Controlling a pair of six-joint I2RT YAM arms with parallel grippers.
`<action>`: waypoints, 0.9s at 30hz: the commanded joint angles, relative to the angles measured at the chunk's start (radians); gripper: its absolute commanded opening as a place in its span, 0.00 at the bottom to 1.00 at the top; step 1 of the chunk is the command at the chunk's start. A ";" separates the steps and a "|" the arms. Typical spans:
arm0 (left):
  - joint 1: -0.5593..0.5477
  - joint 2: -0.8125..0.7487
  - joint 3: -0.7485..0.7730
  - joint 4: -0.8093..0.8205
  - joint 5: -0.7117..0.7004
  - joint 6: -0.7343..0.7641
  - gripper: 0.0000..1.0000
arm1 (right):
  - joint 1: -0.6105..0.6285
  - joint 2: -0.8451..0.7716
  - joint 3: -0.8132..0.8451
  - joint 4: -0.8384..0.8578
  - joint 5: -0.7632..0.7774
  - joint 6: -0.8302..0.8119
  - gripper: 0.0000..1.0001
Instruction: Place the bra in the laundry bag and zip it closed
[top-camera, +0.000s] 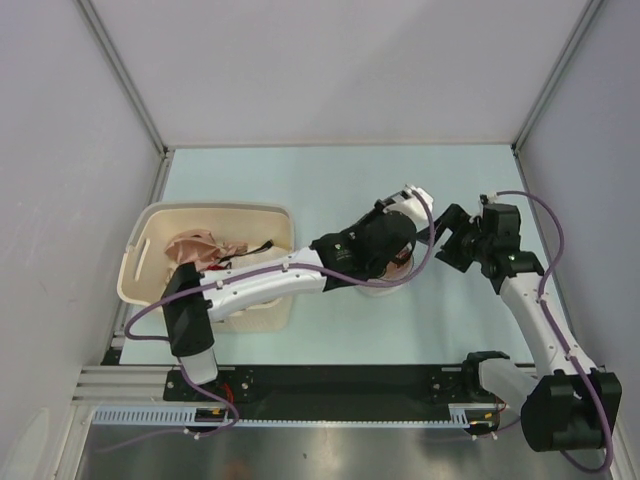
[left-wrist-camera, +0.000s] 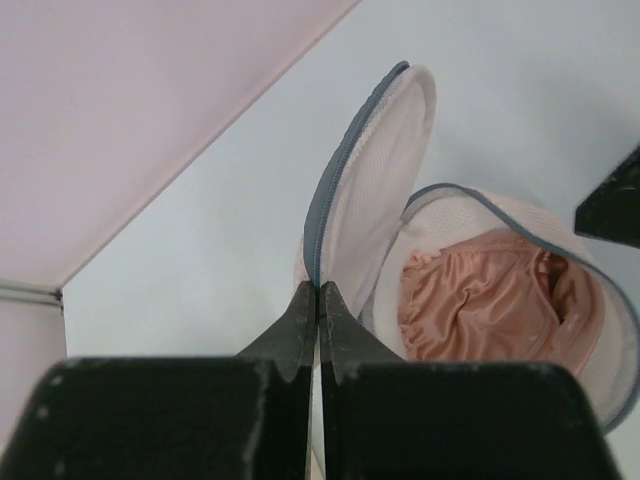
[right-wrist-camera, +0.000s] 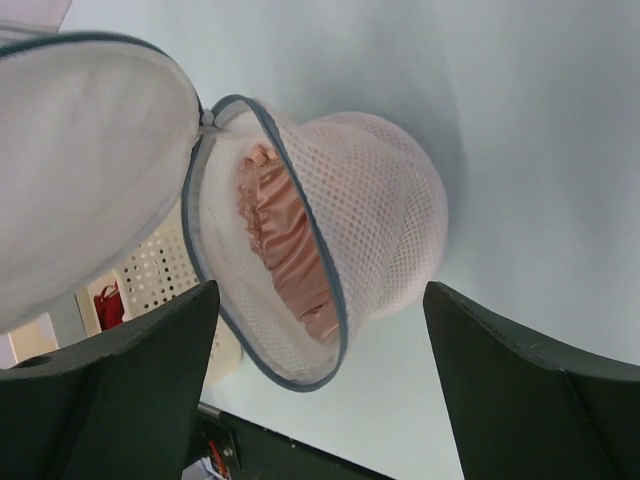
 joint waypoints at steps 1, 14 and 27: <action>-0.088 0.046 -0.053 0.118 -0.100 0.121 0.00 | -0.082 -0.059 0.002 0.036 0.035 0.011 0.88; -0.151 -0.110 -0.463 0.483 -0.051 0.290 0.18 | -0.188 0.094 0.042 0.165 -0.177 -0.002 0.90; -0.109 -0.671 -0.623 0.306 0.546 -0.016 0.79 | -0.080 0.238 0.112 0.322 -0.297 -0.109 1.00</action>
